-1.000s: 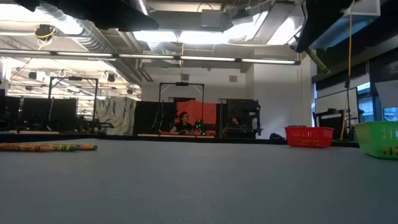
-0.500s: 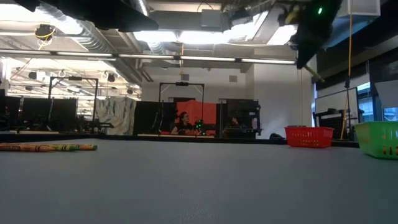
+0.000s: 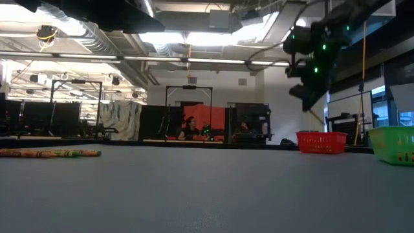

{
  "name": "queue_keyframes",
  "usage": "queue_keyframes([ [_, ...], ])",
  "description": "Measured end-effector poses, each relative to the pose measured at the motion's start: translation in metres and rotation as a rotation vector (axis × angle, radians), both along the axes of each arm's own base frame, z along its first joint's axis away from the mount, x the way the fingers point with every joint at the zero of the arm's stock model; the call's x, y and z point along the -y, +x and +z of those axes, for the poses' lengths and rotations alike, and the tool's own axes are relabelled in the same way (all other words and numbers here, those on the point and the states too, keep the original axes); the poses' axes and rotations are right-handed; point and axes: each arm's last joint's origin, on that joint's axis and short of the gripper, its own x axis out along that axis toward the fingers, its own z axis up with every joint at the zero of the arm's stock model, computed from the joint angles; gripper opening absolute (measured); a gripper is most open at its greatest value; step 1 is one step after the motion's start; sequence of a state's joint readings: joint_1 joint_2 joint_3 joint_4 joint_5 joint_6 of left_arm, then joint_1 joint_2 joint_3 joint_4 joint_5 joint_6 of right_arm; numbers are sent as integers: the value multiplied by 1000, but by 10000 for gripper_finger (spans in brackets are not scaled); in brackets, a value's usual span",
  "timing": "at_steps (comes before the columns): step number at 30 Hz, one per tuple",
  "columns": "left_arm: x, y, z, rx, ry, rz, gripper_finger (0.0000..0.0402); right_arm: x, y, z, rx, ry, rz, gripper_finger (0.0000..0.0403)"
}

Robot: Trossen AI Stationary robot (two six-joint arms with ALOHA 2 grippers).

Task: Sort crayons
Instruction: Put the green crayon into the red bin

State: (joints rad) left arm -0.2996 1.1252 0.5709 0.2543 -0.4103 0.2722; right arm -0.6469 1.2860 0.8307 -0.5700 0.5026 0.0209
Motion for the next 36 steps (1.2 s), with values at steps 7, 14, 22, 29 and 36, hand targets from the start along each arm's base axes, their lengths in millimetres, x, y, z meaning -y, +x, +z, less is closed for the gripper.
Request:
queue_keyframes([
  [7,0,0,-1,-9,2,0,125,15,-14,-29,-6,123,-42,21],
  [14,0,0,-1,-8,-5,2,125,21,-13,-40,-5,142,-53,53],
  [22,0,0,-1,-8,-5,3,125,18,-5,-13,-5,224,-33,165],
  [29,0,0,-1,-10,-9,-9,125,-19,33,28,116,150,153,188],
  [36,0,-1,-3,-31,-25,6,125,-73,74,37,293,43,448,187],
])
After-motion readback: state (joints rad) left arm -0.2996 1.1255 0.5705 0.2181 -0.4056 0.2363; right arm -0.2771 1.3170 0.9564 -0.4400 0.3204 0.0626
